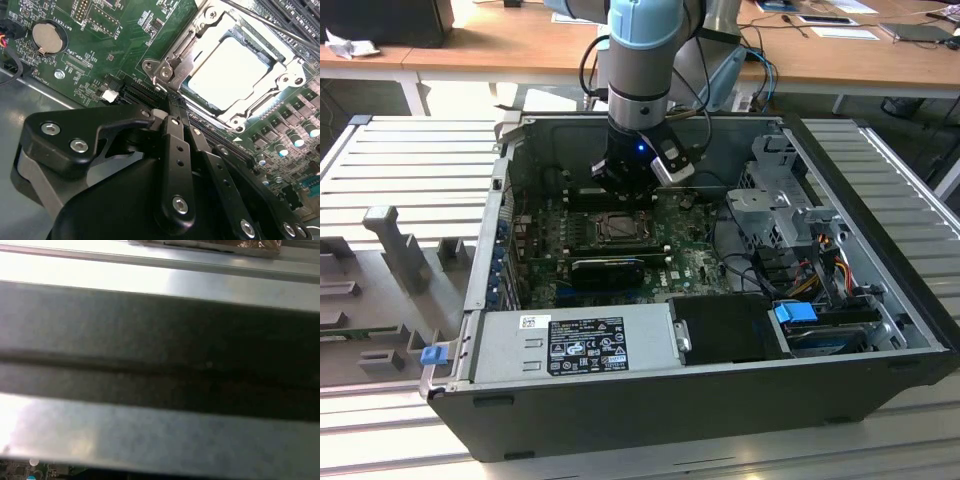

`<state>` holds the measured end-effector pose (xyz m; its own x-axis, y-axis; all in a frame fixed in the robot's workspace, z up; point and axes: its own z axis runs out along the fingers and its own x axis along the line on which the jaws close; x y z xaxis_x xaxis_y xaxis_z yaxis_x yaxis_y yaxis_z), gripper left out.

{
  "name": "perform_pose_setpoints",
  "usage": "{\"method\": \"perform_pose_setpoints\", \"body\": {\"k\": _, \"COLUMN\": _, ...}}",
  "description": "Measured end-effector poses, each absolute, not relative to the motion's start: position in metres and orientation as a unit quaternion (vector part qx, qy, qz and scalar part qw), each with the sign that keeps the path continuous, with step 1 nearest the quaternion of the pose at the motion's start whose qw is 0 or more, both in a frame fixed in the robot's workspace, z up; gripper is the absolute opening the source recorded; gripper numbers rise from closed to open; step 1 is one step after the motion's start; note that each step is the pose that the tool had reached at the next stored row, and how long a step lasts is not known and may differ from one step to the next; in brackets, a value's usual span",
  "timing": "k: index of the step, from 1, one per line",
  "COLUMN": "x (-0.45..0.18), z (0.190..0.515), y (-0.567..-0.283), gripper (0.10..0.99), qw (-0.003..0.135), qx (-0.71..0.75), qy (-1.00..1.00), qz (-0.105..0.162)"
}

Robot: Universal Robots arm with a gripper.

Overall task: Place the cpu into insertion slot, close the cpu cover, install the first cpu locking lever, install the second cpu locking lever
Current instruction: 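Install the first cpu locking lever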

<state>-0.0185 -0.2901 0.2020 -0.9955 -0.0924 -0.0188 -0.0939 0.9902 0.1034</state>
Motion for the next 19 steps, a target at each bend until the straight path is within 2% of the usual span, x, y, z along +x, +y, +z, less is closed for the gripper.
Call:
{"method": "perform_pose_setpoints", "body": {"k": 11, "x": -0.018, "z": 0.202, "y": -0.291, "gripper": 0.106, "qw": 0.007, "qx": -0.047, "qy": 0.997, "qz": 0.057}}
{"method": "perform_pose_setpoints", "body": {"k": 19, "x": -0.018, "z": 0.222, "y": -0.291, "gripper": 0.106, "qw": 0.007, "qx": -0.047, "qy": 0.997, "qz": 0.056}}
